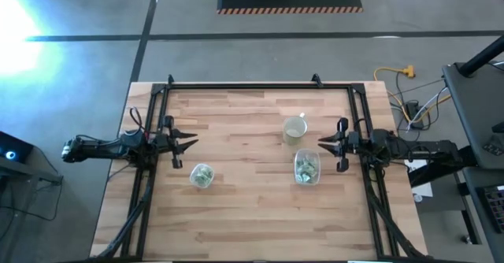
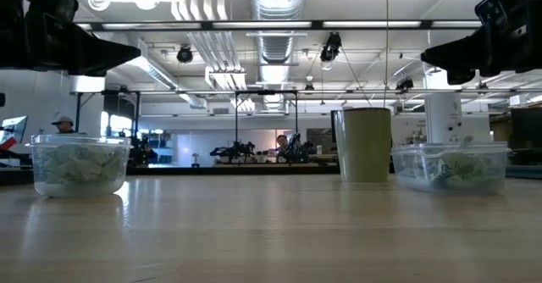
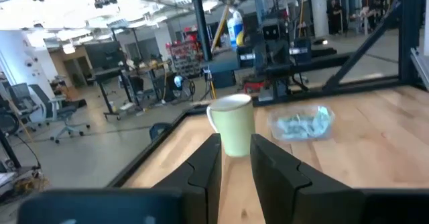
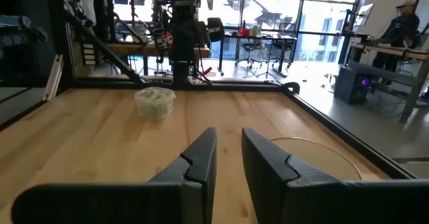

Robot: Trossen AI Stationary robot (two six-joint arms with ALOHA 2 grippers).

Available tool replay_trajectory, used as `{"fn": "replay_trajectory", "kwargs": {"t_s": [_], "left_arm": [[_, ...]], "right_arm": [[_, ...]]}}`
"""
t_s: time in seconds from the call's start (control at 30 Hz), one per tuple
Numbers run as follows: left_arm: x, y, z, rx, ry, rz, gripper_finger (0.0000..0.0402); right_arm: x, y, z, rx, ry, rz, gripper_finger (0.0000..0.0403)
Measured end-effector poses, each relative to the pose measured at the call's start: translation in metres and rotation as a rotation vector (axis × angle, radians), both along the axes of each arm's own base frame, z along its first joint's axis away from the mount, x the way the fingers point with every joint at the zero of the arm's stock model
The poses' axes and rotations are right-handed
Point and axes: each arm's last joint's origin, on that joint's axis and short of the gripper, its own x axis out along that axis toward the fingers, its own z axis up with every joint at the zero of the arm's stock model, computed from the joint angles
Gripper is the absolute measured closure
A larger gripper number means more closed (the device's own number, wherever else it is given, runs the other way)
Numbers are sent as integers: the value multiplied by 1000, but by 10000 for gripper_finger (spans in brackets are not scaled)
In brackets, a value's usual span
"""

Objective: Pick and place Stevia / Truvia into bins
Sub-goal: Return to Home Position

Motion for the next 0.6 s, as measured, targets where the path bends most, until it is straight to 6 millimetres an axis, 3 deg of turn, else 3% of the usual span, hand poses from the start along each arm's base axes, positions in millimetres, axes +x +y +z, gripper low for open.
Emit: {"fn": "replay_trajectory", "kwargs": {"t_s": [0.13, 0.37, 0.6], "left_arm": [[1, -1, -3, -17, 28, -17, 338], [1, -6, -6, -14, 38, -198, 338], [4, -6, -10, -39, 82, -217, 338]], "right_arm": [[1, 0, -1, -3, 16, -8, 342], [1, 0, -1, -4, 18, -8, 342], [1, 0, -1, -8, 18, -8, 342]]}}
